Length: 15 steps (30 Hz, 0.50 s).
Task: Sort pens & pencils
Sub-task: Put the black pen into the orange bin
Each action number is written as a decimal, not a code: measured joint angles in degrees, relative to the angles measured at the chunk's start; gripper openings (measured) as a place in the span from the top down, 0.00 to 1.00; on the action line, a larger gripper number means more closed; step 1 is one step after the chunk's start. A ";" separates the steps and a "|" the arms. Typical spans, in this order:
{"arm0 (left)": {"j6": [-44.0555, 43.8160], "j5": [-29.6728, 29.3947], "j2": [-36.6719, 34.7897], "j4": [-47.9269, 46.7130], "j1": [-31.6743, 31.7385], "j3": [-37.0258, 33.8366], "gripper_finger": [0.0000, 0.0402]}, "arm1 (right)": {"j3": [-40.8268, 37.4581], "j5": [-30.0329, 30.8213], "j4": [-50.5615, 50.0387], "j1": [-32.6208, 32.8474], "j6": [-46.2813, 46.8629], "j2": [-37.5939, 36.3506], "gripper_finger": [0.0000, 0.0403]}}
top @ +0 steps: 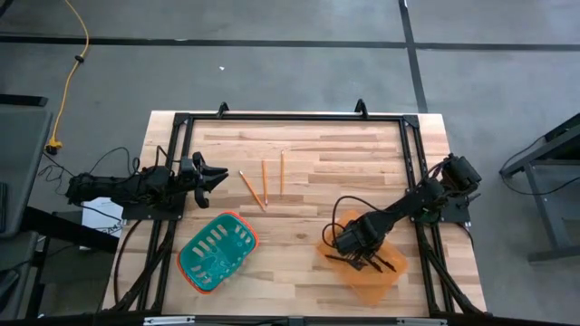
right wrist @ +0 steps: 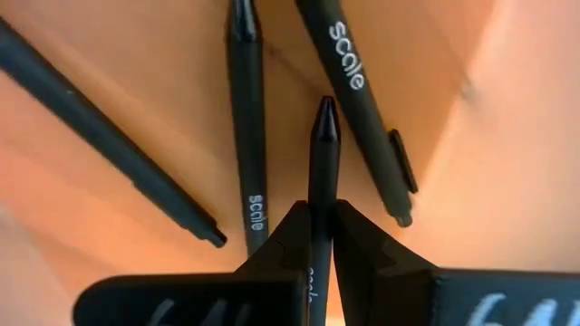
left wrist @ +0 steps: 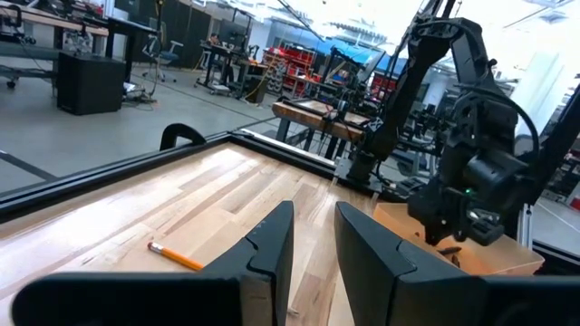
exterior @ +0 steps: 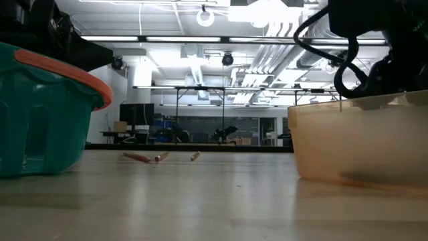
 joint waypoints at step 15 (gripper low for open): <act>0.00 -0.02 0.00 0.01 -0.01 -0.01 0.82 | -1.02 5.96 5.93 -0.36 -3.05 -0.17 0.96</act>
